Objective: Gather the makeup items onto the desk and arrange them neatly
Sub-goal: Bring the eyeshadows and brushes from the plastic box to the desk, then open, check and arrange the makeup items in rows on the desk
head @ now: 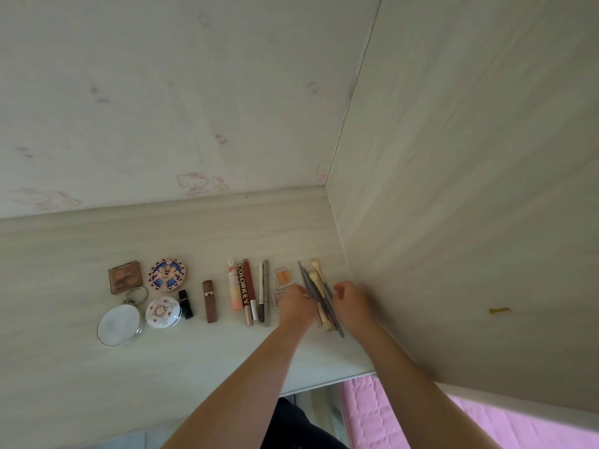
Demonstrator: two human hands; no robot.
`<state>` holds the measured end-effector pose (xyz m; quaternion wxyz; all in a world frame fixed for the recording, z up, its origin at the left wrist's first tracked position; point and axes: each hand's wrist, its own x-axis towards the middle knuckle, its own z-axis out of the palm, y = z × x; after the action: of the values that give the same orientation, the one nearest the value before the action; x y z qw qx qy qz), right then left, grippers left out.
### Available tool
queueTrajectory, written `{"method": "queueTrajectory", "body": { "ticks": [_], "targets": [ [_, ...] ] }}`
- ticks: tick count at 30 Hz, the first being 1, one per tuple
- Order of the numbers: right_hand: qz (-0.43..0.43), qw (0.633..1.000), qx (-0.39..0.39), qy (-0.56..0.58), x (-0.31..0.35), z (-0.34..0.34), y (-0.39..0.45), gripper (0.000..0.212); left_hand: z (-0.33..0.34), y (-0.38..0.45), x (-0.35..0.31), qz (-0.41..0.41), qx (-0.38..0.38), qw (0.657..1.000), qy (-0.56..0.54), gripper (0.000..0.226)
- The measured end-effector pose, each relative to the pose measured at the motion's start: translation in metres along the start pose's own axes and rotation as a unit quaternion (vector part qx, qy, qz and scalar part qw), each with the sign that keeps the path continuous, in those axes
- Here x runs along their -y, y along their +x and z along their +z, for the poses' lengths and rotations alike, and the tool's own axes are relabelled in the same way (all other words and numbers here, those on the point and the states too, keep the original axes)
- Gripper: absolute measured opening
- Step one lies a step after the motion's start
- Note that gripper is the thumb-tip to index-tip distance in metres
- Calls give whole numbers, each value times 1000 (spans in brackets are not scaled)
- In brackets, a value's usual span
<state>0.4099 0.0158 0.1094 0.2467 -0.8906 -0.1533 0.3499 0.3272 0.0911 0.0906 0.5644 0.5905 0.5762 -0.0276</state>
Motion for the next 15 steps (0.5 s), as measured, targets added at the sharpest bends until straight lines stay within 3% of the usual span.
{"method": "queueTrajectory", "body": {
  "ticks": [6, 15],
  "targets": [
    [-89, 992, 4, -86, 10, 0, -15, 22, -27, -13, 1, 70, -5, 998, 8, 17],
    [-230, 946, 0, -226, 55, 21, -38, 35, -110, -30, 17, 124, -91, 987, 41, 18]
  ]
}}
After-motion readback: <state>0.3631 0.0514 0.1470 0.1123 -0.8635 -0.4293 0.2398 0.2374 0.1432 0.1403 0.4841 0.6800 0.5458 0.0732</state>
